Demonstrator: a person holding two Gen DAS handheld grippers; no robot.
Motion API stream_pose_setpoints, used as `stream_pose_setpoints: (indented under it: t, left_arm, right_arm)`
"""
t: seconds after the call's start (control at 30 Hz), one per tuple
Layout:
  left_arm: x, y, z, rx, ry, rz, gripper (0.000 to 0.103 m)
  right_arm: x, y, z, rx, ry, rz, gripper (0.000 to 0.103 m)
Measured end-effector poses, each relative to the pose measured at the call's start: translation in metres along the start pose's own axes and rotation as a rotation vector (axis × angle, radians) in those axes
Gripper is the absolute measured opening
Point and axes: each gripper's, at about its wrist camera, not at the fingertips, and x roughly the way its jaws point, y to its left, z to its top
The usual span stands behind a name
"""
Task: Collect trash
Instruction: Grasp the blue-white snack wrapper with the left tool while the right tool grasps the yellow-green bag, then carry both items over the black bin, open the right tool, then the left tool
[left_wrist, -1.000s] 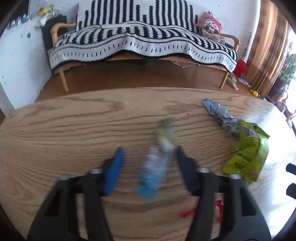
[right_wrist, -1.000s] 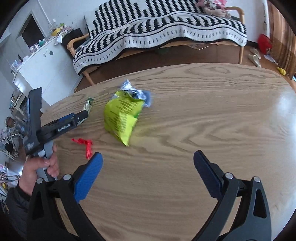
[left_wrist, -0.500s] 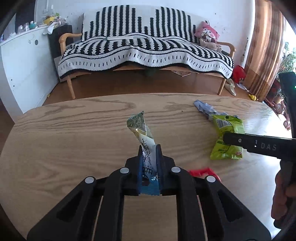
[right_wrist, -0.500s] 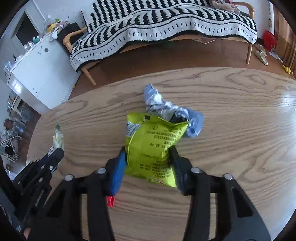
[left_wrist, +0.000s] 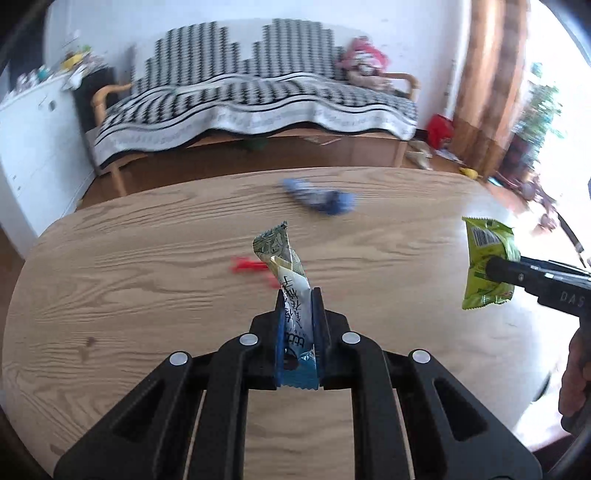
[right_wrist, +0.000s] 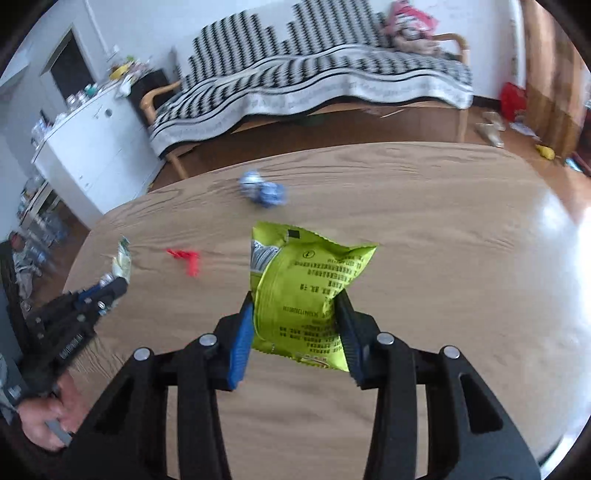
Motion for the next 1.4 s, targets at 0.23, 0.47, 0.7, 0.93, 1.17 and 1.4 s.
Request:
stream_pose_setpoints:
  t: [0.23, 0.47, 0.7, 0.93, 1.17, 1.4]
  left_arm:
    - [-0.017, -0.14, -0.005, 0.145, -0.002, -0.161, 0.012]
    - [-0.006, -0.294, -0.032, 0.265, 0.044, -0.33, 0.012]
    - [0.017, -0.407, -0.075, 0.415, 0.127, -0.489, 0.012]
    - [0.03, -0.467, -0.092, 0.498, 0.159, -0.547, 0.012]
    - [0.044, -0.498, -0.094, 0.514, 0.164, -0.582, 0.012]
    - [0.048, -0.514, -0.1, 0.526, 0.176, -0.597, 0.012]
  right_arm:
    - [-0.092, -0.134, -0.071, 0.133, -0.085, -0.167, 0.042]
    - [-0.136, -0.264, -0.143, 0.363, -0.125, -0.3, 0.042]
    - [-0.16, -0.348, -0.204, 0.527, -0.1, -0.397, 0.042]
    - [-0.155, -0.402, -0.249, 0.658, -0.006, -0.415, 0.043]
    - [-0.15, -0.412, -0.249, 0.674, 0.02, -0.41, 0.043]
    - [-0.154, -0.411, -0.25, 0.686, 0.016, -0.412, 0.043]
